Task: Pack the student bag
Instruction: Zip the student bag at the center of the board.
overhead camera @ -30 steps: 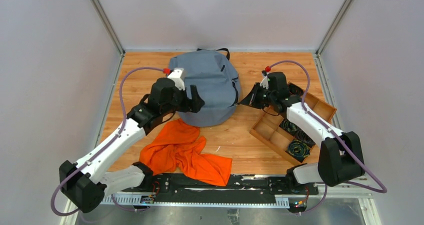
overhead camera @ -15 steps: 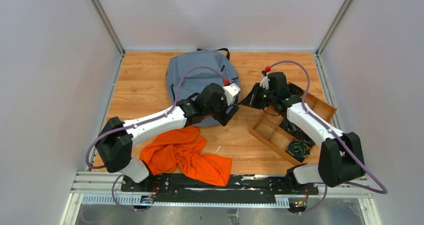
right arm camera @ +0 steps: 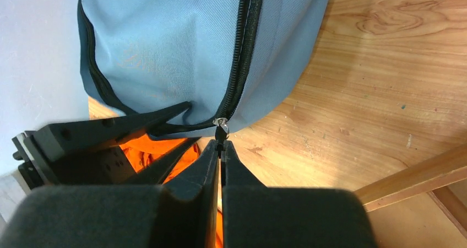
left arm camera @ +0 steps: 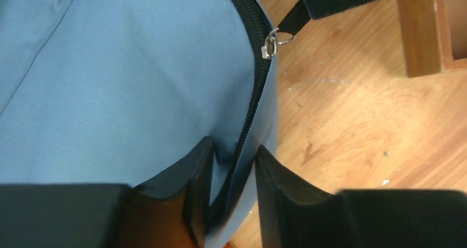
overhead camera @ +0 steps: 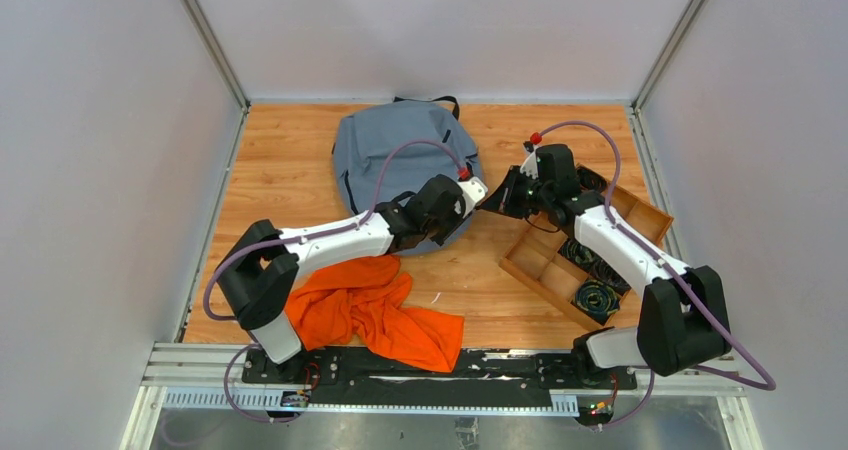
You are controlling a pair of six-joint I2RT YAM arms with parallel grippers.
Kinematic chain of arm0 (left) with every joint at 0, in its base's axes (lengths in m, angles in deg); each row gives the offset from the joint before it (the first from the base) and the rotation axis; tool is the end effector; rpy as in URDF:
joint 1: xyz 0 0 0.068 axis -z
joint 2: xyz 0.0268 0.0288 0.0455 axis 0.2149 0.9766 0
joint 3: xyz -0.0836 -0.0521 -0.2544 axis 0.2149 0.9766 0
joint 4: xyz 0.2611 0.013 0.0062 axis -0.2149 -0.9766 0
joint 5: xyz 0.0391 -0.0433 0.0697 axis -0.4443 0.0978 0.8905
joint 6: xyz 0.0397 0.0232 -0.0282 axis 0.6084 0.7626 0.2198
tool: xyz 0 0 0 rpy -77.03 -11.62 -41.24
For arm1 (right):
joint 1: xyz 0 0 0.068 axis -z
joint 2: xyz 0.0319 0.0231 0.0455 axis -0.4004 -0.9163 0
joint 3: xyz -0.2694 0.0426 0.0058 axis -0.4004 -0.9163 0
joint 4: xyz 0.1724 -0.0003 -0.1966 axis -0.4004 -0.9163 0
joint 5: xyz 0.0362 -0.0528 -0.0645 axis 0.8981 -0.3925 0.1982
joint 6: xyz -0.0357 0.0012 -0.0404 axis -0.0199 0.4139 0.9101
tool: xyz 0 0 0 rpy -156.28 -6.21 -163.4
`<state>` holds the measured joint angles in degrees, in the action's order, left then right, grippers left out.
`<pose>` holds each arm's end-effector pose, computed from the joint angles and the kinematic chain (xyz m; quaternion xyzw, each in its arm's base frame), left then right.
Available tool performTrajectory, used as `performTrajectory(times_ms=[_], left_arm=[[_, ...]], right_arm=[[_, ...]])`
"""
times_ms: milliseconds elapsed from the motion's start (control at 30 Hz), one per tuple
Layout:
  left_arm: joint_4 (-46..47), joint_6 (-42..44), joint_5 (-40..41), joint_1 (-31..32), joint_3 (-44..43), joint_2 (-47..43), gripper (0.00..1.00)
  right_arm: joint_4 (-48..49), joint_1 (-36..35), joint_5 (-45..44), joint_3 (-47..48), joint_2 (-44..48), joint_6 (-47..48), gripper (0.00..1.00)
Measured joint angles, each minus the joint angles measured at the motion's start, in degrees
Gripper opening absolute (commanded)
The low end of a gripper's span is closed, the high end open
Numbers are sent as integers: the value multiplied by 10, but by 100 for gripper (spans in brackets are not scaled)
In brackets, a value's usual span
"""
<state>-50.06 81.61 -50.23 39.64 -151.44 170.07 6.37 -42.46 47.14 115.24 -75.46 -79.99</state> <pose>0.2315 -0.2861 0.2291 0.3909 0.8206 -0.0878 0.4075 0.2754 0.1101 0.2635 0.0250 0.8611 0.3879 0.3276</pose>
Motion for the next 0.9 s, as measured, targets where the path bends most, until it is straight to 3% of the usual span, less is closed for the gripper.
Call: performTrajectory(times_ms=[33, 67, 433, 900], left_arm=[[-1, 0, 4, 1, 0, 1, 1], [-2, -2, 8, 1, 0, 2, 0], [-36, -23, 40, 6, 47, -83, 0], [-25, -94, 50, 6, 166, -205, 0]], right_arm=[[0, 0, 0, 0, 0, 0, 0], [0, 0, 0, 0, 0, 0, 0], [4, 42, 18, 29, -54, 1, 0], [-5, 69, 47, 212, -280, -12, 0]])
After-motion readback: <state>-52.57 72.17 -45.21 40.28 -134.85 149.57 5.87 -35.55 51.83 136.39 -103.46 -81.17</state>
